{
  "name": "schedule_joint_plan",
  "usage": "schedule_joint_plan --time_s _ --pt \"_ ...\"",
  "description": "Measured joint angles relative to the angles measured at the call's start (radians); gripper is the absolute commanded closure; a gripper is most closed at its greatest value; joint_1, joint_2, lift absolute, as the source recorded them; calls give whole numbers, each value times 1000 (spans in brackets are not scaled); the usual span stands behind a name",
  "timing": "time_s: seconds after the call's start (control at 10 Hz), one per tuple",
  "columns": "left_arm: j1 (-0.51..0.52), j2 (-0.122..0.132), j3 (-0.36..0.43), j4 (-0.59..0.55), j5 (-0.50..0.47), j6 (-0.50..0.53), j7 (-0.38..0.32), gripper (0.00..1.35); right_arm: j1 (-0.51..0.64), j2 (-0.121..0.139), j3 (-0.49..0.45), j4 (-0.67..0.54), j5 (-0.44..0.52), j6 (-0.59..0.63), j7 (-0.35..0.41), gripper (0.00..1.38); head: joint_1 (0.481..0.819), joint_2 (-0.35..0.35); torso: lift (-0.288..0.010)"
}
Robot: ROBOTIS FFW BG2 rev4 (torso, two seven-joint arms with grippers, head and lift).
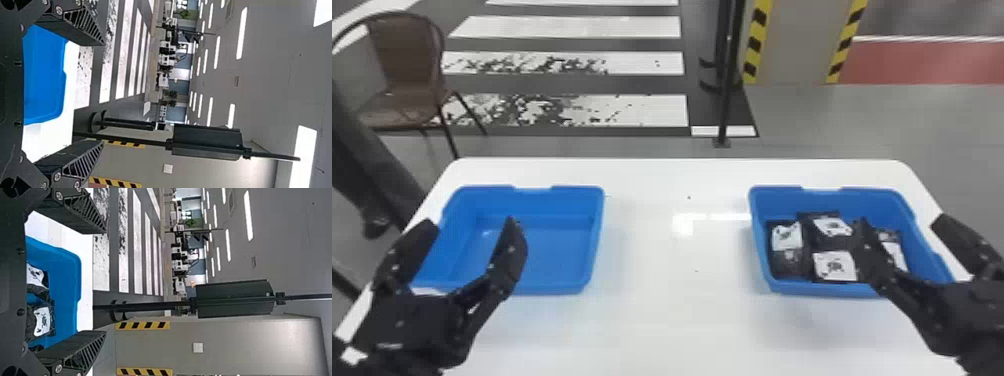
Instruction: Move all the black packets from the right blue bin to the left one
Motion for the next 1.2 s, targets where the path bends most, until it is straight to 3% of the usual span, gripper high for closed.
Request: schedule_joint_plan --time_s 0.3,0.8,1.2 --pt "2 2 0 0 0 -1 0 150 -26 -4 -3 9 1 9 1 108 695 2 -140" --pt "0 4 -3 0 0 -8 0 150 -222 -29 -3 157 59 169 32 147 695 -17 -140" --pt "2 4 -2 0 2 -10 -1 150 -371 -45 -5 209 111 540 85 145 695 -27 -140"
